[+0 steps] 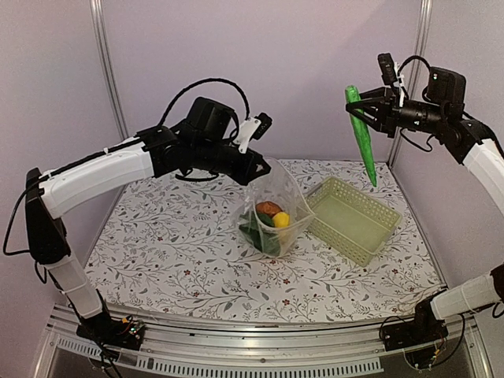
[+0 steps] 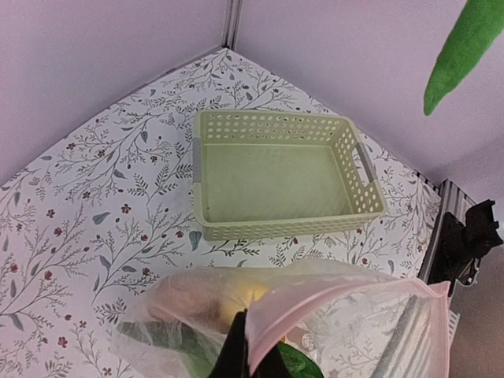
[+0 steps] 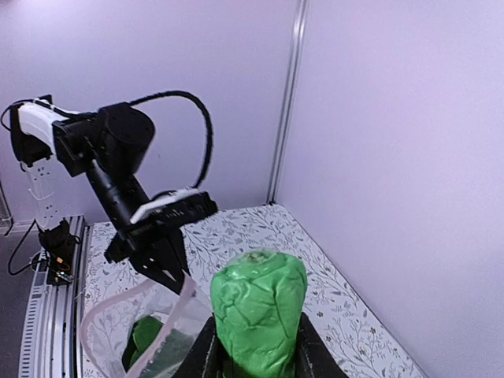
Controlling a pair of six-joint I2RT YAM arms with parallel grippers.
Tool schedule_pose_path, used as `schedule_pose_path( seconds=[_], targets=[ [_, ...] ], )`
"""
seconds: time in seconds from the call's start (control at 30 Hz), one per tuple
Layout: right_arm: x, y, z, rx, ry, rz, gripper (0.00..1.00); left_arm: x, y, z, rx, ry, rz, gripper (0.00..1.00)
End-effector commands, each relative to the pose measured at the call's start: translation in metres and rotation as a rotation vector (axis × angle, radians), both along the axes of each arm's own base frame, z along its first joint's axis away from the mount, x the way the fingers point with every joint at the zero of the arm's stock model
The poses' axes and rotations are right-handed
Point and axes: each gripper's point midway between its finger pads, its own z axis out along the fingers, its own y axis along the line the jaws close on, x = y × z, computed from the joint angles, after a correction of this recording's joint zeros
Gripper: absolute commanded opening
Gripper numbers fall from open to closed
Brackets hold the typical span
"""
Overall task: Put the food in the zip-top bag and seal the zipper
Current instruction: Place the fake vegetable in the zipper food storage bag.
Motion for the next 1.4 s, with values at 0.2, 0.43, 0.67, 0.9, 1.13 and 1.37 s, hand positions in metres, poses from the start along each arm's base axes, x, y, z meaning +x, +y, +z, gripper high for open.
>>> schedule_pose_path(
  seconds=[0.2, 0.43, 0.67, 0.9, 1.13, 1.37],
  targets=[
    [-0.061, 0.070, 0.046, 0.141, -0.012, 0.392, 0.00, 0.023, -0.017, 0.019, -0.117, 0.089, 0.091, 0.00],
    [-0.093, 0.120, 0.056, 0.159, -0.035, 0.589, 0.00, 0.034, -0.010, 0.011, -0.120, 0.128, 0.132, 0.00],
    [-0.115, 0.157, 0.051, 0.177, 0.000, 0.765, 0.00, 0.037, -0.006, 0.004, -0.119, 0.144, 0.145, 0.00],
    [-0.106, 0.190, 0.027, 0.158, 0.038, 0.801, 0.00, 0.037, -0.003, 0.005, -0.130, 0.149, 0.144, 0.00],
    [-0.085, 0.206, -0.031, 0.092, 0.068, 0.762, 0.05, 0.038, 0.008, 0.009, -0.139, 0.136, 0.156, 0.00],
    [-0.099, 0.190, -0.079, 0.022, 0.091, 0.732, 0.19, 0.040, 0.019, 0.008, -0.152, 0.129, 0.170, 0.00]
  ],
)
